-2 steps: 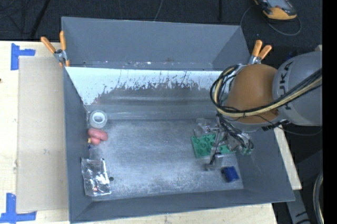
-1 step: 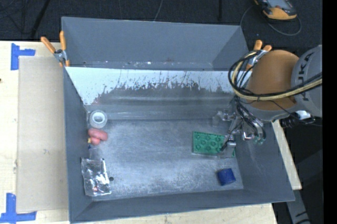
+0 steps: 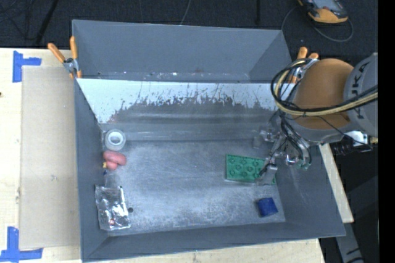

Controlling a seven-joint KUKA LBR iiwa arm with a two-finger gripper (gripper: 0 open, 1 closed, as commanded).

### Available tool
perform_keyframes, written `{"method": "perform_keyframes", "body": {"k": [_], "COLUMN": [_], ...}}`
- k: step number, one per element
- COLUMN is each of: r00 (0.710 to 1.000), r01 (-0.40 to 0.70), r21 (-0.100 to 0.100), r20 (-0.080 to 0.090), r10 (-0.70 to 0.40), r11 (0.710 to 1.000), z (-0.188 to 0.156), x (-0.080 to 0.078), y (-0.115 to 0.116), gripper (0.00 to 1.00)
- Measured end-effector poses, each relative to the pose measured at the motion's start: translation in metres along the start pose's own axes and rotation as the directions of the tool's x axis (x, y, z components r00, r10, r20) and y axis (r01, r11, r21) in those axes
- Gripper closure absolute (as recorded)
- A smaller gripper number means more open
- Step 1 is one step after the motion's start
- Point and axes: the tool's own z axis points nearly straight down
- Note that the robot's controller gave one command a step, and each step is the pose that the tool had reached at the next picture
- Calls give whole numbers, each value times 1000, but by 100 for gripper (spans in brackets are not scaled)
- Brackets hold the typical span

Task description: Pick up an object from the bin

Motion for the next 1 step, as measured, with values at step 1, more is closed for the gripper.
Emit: {"method": "perform_keyframes", "body": {"k": [1], "r00": [991], "r01": [-132], "r21": [0], "r20": [-3], "r10": [132], "r11": [991], "z": [33], "x": [-7], "y": [8], "gripper": [0]}}
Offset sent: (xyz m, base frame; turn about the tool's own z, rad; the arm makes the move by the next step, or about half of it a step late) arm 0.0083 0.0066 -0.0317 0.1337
